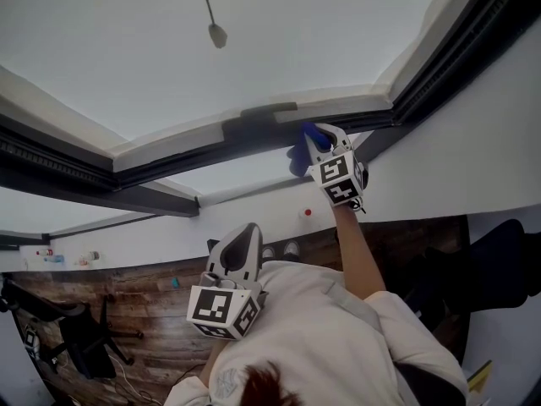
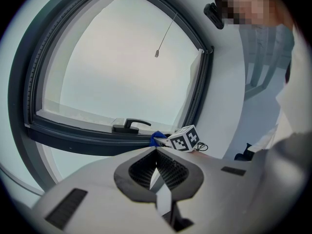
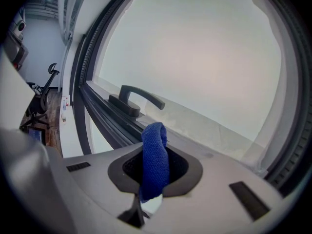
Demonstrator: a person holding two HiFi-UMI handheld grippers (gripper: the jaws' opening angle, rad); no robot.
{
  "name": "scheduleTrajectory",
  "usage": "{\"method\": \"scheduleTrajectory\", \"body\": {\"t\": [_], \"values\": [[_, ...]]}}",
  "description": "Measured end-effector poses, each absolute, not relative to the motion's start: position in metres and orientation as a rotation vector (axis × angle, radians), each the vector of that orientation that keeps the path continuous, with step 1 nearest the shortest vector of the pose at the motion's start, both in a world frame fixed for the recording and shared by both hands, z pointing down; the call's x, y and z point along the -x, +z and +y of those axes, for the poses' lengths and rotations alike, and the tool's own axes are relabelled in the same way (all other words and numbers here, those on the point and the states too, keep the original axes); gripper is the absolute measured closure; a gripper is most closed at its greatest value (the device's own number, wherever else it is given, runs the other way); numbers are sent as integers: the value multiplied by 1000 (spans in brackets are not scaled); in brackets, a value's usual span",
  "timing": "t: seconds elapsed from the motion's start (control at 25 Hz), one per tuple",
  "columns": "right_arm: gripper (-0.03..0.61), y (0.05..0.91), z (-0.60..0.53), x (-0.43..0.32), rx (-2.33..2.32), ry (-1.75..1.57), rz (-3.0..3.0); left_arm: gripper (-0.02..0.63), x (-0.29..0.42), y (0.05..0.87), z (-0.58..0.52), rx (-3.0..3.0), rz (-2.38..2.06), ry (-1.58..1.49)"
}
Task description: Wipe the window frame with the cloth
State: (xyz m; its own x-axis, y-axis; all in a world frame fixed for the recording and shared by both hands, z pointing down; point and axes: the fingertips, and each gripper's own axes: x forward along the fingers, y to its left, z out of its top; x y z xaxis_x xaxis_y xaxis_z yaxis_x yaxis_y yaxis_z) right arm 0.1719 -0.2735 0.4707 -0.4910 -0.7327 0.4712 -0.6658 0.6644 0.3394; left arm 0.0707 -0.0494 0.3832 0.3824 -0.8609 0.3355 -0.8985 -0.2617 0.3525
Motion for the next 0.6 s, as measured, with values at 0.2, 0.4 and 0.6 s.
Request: {"method": "scheduleTrajectory", "body": {"t": [0.2, 0.4, 0.6], "values": [[531, 472, -279, -184, -1101, -136, -2277, 609, -75, 385, -52, -2161, -1507, 101], [529, 470, -281, -194, -1107, -139, -2273, 609, -83, 386, -54, -2162, -1504, 93], [529, 470, -284, -207, -1120, -140, -2277, 609, -92, 390, -55, -2158, -1510, 81]]}}
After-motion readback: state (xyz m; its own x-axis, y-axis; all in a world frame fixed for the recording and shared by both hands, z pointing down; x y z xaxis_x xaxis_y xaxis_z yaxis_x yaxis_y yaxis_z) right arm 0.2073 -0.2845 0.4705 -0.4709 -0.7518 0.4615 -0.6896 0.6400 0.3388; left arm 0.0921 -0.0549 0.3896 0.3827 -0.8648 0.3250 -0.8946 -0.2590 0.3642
